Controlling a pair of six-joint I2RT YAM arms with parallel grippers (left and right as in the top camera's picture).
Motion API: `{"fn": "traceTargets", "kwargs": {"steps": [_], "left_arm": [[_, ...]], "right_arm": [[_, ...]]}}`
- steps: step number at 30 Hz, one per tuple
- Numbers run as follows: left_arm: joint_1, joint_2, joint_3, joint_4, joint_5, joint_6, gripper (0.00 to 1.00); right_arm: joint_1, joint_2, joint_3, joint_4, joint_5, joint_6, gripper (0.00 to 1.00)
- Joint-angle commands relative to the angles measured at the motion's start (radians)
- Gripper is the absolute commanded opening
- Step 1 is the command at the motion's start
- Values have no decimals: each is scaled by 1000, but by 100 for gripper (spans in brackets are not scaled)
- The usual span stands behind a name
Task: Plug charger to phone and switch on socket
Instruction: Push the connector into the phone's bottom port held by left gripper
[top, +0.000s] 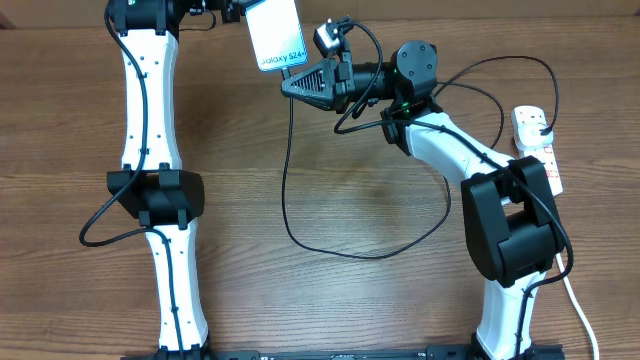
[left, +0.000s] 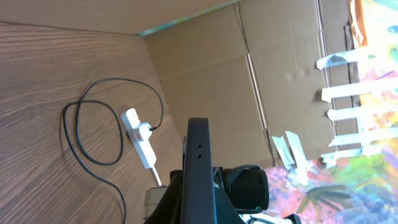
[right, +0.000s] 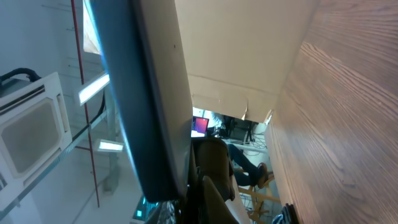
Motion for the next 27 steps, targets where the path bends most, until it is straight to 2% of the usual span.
{"fn": "traceTargets", "kwargs": {"steps": [1, 24, 27], "left_arm": [[-21, -5, 8, -5, 137, 21, 5], [-22, -5, 8, -5, 169, 28, 5], [-22, -5, 8, -5, 169, 28, 4]], "right_arm": [[-10, -2, 14, -1, 84, -4, 5], [-31, -2, 14, -49, 115, -49, 5], [-31, -2, 14, -49, 115, -49, 11]]}}
